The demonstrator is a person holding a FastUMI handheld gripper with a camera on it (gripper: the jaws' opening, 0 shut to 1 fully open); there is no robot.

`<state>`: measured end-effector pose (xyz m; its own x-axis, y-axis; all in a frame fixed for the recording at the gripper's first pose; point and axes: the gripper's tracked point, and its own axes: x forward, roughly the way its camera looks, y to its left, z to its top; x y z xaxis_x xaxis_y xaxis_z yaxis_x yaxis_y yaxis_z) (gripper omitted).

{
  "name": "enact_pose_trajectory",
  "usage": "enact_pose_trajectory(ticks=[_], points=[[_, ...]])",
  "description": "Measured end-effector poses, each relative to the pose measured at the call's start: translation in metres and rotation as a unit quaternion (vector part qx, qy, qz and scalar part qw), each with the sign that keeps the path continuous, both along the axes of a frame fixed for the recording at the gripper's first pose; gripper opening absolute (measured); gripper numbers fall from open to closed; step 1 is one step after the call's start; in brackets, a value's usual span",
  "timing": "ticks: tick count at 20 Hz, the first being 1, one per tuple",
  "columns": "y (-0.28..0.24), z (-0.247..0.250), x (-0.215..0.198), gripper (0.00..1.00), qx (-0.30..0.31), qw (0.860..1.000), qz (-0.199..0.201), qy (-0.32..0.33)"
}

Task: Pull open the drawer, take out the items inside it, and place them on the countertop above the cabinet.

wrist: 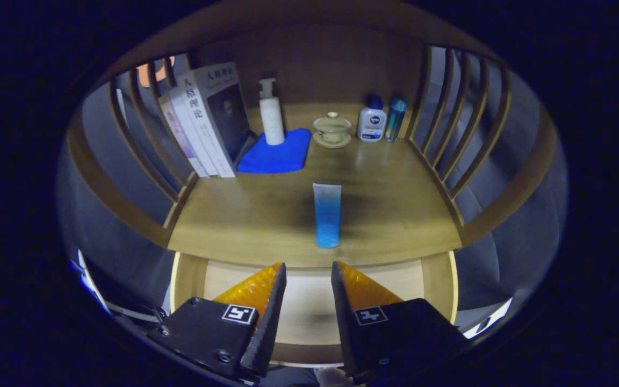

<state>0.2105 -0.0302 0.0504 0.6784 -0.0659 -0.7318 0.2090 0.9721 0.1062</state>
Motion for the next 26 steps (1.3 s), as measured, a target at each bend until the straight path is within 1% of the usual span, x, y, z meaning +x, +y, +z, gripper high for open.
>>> enact_pose_trajectory(ticks=[3, 6, 8, 11, 13, 15, 16, 18, 20, 22, 24, 26], points=[[0.002, 0.009, -0.027, 0.53, -0.020, 0.999, 0.008, -0.035], [0.012, 0.020, -0.051, 0.53, -0.015, 0.996, 0.013, -0.084], [0.019, 0.029, -0.071, 0.69, -0.018, 0.992, 0.018, -0.123], [0.026, 0.043, -0.101, 0.93, -0.045, 0.981, 0.027, -0.185], [0.030, 0.053, -0.119, 0.93, -0.067, 0.969, 0.029, -0.235], [0.032, 0.063, -0.135, 0.93, -0.086, 0.953, 0.026, -0.288], [0.034, 0.065, -0.145, 0.95, -0.093, 0.945, 0.025, -0.312], [0.037, 0.067, -0.160, 1.00, -0.101, 0.932, 0.018, -0.348], [0.036, 0.066, -0.173, 1.00, -0.107, 0.920, 0.006, -0.377], [0.035, 0.058, -0.183, 1.00, -0.105, 0.911, -0.004, -0.399], [0.035, 0.048, -0.192, 1.00, -0.090, 0.903, -0.013, -0.419], [0.030, 0.031, -0.194, 1.00, -0.081, 0.900, -0.024, -0.427]])
